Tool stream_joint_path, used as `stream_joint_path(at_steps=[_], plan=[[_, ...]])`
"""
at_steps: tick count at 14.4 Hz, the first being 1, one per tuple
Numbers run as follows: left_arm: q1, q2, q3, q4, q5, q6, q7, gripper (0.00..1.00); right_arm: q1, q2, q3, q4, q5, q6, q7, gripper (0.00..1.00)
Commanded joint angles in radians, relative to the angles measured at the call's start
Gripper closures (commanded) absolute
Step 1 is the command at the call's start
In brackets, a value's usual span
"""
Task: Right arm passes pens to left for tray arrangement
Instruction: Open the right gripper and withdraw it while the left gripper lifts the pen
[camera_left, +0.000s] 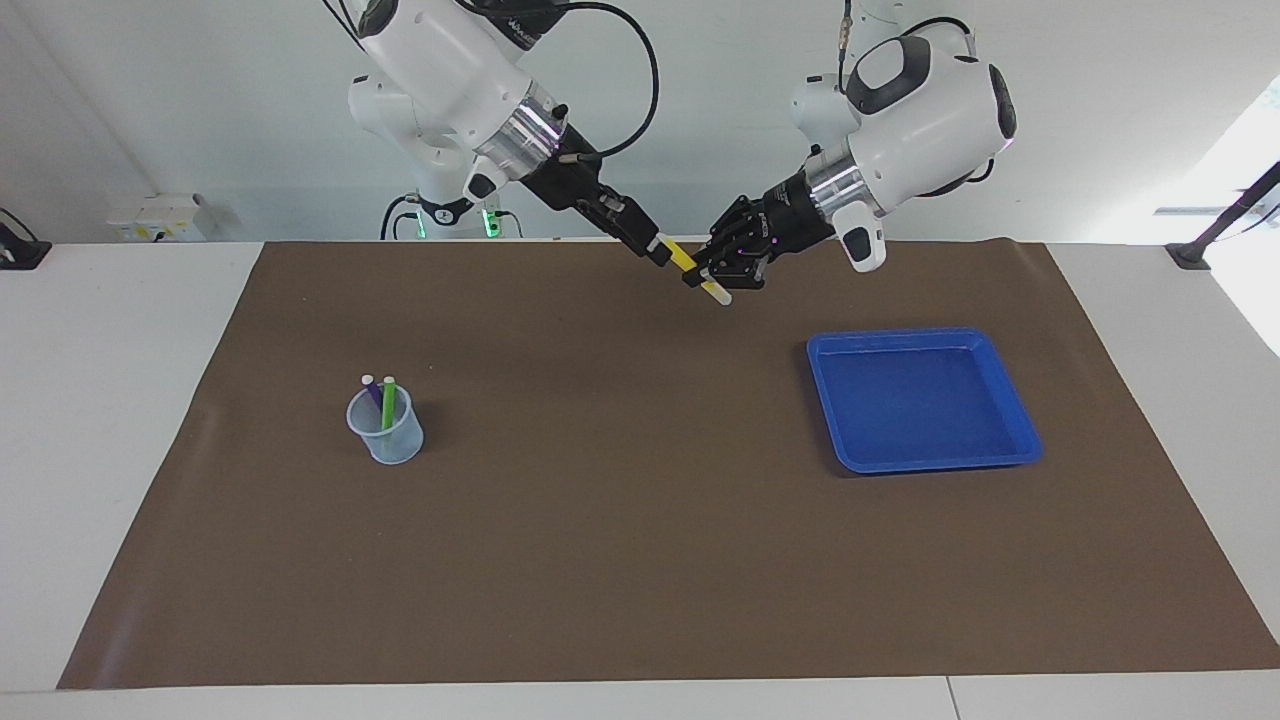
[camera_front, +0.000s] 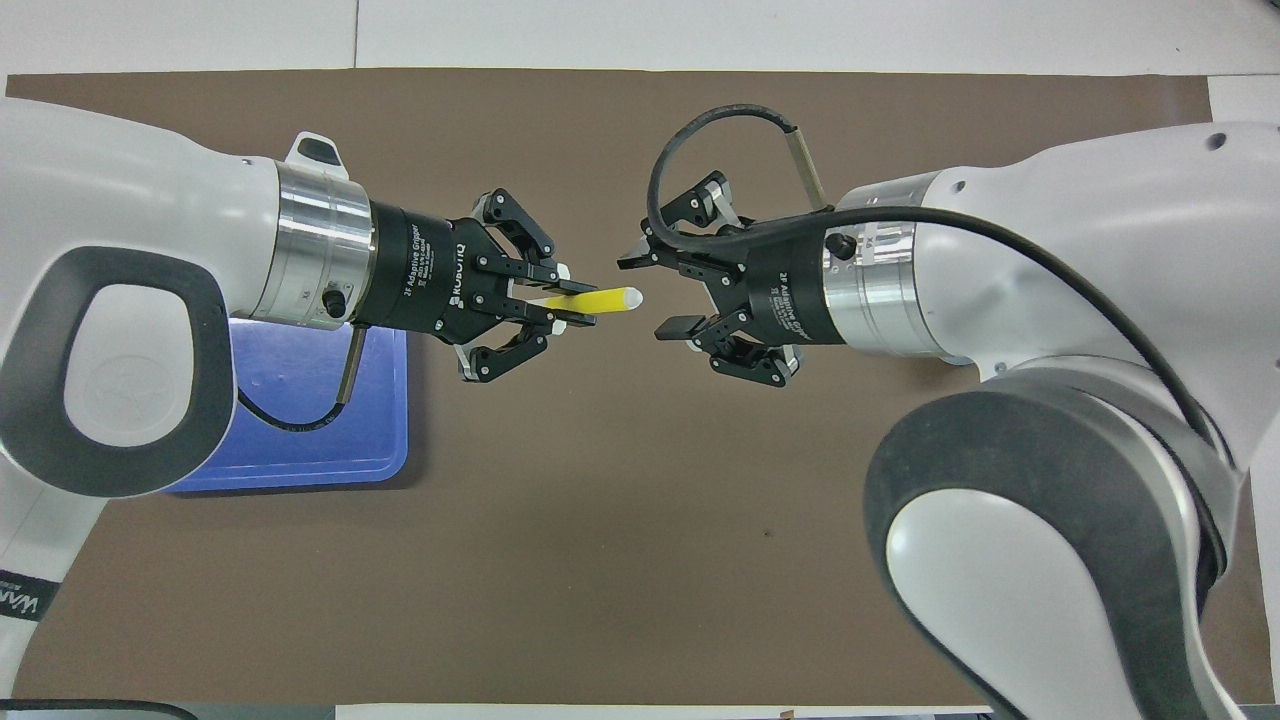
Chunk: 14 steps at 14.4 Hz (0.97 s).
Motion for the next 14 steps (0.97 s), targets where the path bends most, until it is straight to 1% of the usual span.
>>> stream_joint_path(at_steps=[1,4,6,7,9,11,12,14], plan=[[0.008,-0.031,0.011,-0.045,-0.02,0.024,0.073,1.0,-0.005,-0.008,-0.01,0.003,-0.085,-0.035,0.003,0.0],[0.058,-0.048,0.013,-0.083,-0.015,-0.007,0.233,1.0,-0.005,-0.03,-0.068,-0.002,-0.167,-0.096,-0.096,0.0],[0.089,-0.048,0.018,-0.085,0.023,-0.06,0.348,1.0,-0.005,-0.063,-0.114,-0.025,-0.216,-0.165,-0.24,0.0],[0.109,-0.047,0.018,-0.085,0.081,-0.091,0.401,1.0,-0.005,-0.089,-0.13,-0.055,-0.254,-0.171,-0.315,0.0],[0.126,-0.045,0.018,-0.083,0.191,-0.126,0.544,1.0,-0.007,-0.1,-0.157,-0.078,-0.315,-0.187,-0.42,0.0],[0.141,-0.035,0.018,-0.083,0.329,-0.143,0.667,1.0,-0.007,-0.12,-0.179,-0.118,-0.369,-0.193,-0.469,0.0],[0.155,-0.025,0.018,-0.083,0.379,-0.148,0.734,1.0,-0.007,-0.132,-0.191,-0.14,-0.403,-0.193,-0.51,0.0],[0.183,0.001,0.018,-0.083,0.49,-0.147,0.862,1.0,-0.007,-0.148,-0.245,-0.178,-0.458,-0.193,-0.648,0.0]])
